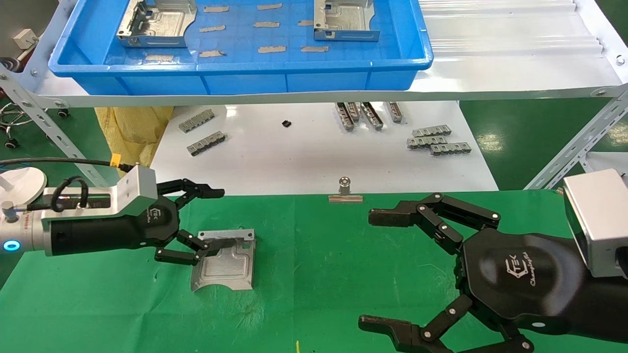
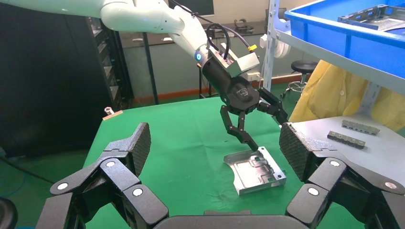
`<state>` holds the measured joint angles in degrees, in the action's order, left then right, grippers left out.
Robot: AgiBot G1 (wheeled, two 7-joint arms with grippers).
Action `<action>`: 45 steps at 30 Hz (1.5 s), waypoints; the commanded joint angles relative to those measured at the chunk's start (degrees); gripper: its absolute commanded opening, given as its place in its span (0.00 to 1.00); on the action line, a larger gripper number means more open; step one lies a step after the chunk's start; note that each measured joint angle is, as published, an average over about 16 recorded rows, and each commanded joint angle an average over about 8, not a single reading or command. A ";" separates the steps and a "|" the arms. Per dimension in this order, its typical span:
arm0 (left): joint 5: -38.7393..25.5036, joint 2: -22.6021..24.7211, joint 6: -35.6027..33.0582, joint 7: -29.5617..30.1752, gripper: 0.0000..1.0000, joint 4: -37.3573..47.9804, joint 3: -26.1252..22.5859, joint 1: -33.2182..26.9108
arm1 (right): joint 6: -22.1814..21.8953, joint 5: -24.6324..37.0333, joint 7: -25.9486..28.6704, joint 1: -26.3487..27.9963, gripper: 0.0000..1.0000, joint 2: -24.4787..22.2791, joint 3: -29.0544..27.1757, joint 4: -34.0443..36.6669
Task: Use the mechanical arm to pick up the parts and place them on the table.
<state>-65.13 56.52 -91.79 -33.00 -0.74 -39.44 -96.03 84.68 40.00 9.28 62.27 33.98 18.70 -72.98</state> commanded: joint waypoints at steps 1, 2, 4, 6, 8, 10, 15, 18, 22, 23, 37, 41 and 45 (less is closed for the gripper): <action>-0.11 0.07 0.05 -0.36 1.00 0.16 -0.12 -0.10 | 0.00 0.00 0.00 0.00 1.00 0.00 0.00 0.00; -0.04 0.00 0.10 -0.24 1.00 -0.13 -0.04 0.04 | 0.00 0.00 0.00 0.00 1.00 0.00 0.00 0.00; 0.23 -0.29 0.22 0.30 1.00 -1.13 0.25 0.50 | 0.00 0.00 0.00 0.00 1.00 0.00 0.00 0.00; 0.79 -0.77 0.32 1.30 1.00 -2.70 0.79 1.26 | 0.00 0.00 0.00 0.00 1.00 0.00 0.01 0.01; 1.45 -1.37 0.49 2.55 1.00 -4.76 1.45 2.24 | 0.01 0.00 -0.01 0.01 1.00 0.00 0.01 0.02; 2.21 -2.08 0.68 4.00 1.00 -7.15 2.22 3.37 | 0.01 0.00 -0.01 0.01 1.00 0.00 0.01 0.02; 4.20 -3.91 1.19 7.74 1.00 -13.34 4.22 6.30 | 0.01 -0.01 -0.01 0.02 1.00 0.00 0.02 0.03; 5.38 -5.00 1.50 9.97 1.00 -17.02 5.41 8.04 | 0.01 -0.01 -0.02 0.02 1.00 0.00 0.03 0.03; 6.92 -6.42 1.89 12.89 1.00 -21.84 6.96 10.33 | 0.01 -0.02 -0.02 0.02 1.00 -0.01 0.03 0.03; 7.32 -6.79 2.00 13.64 1.00 -23.08 7.36 10.91 | 0.01 -0.02 -0.02 0.02 1.00 -0.01 0.03 0.03; 12.81 -11.85 3.41 24.00 1.00 -40.21 12.89 19.02 | 0.00 -0.03 -0.03 0.03 1.00 -0.01 0.05 0.03; 14.38 -13.30 3.81 26.97 1.00 -45.11 14.47 21.34 | 0.00 -0.03 -0.03 0.03 1.00 -0.02 0.06 0.03; 15.95 -14.75 4.21 29.93 1.00 -50.00 16.05 23.66 | -0.01 -0.04 -0.04 0.03 1.00 -0.02 0.07 0.03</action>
<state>-49.18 41.77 -87.58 -3.07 -50.74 -23.39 -72.38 84.68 39.97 9.24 62.30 33.96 18.77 -72.95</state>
